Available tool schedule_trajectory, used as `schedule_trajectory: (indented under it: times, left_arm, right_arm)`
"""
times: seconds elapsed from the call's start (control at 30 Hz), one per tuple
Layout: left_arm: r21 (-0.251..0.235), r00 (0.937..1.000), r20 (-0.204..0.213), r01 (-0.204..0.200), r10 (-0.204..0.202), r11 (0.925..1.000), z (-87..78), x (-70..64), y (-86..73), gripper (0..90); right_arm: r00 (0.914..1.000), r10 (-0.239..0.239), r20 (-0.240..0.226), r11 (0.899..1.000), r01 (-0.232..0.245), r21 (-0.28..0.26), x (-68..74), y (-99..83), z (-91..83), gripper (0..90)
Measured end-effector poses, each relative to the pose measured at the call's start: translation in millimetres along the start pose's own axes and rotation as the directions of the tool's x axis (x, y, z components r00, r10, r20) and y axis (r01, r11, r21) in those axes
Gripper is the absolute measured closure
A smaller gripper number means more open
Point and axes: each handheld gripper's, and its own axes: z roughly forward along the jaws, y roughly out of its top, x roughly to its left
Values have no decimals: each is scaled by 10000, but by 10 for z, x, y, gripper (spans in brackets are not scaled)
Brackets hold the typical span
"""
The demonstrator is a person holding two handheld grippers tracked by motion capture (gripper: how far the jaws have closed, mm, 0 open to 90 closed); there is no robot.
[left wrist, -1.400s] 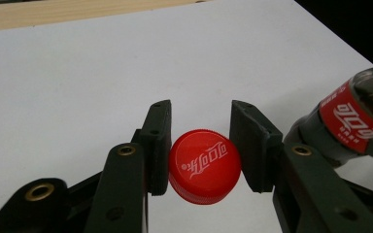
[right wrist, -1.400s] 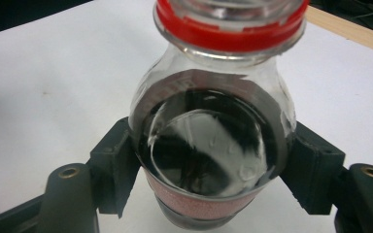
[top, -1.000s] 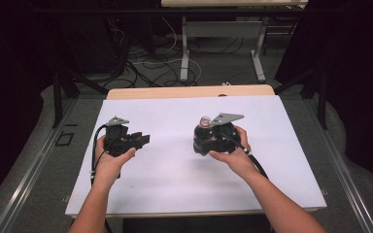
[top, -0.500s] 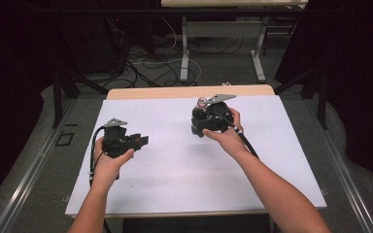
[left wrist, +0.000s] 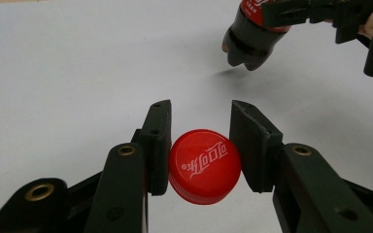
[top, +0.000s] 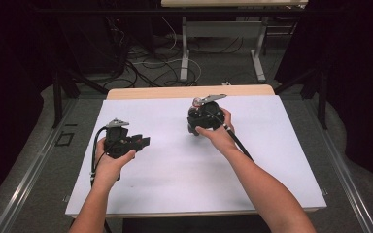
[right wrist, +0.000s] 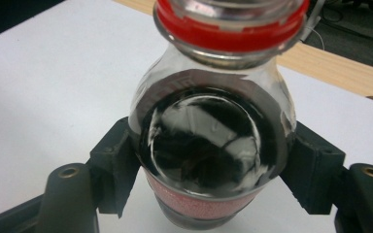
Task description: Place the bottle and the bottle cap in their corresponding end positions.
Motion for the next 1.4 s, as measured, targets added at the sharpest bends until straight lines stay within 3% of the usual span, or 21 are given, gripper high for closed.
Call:
schedule_trajectory:
  times: [0.33, 0.7, 0.87, 1.13, 1.4]
  left_arm:
    - [11, 10000, 14, 14, -14, 10000, 0, 6, -3, 611]
    - [-5, 10000, -17, 85, -85, 10000, 3, 8, -8, 612]
    - [32, 10000, -23, 73, -72, 10000, 0, 9, -7, 611]
    - [39, 10000, -5, 47, -47, 10000, 1, 2, -8, 611]
    - [97, 10000, -32, 79, -79, 9999, 4, 22, -11, 611]
  right_arm:
    - [10000, -3, 47, 9999, 2, 144, 87, -100, 159, 296]
    - [9999, -14, 103, 9989, 9, 477, 167, -190, 218, 293]
    - [9999, -8, 158, 10000, 8, -23, 175, -270, 222, 289]
    - [9998, 20, 188, 9999, -18, -122, 179, -302, 214, 280]
    - [9999, 162, 13, 9993, -163, 346, 144, -383, 258, 187]
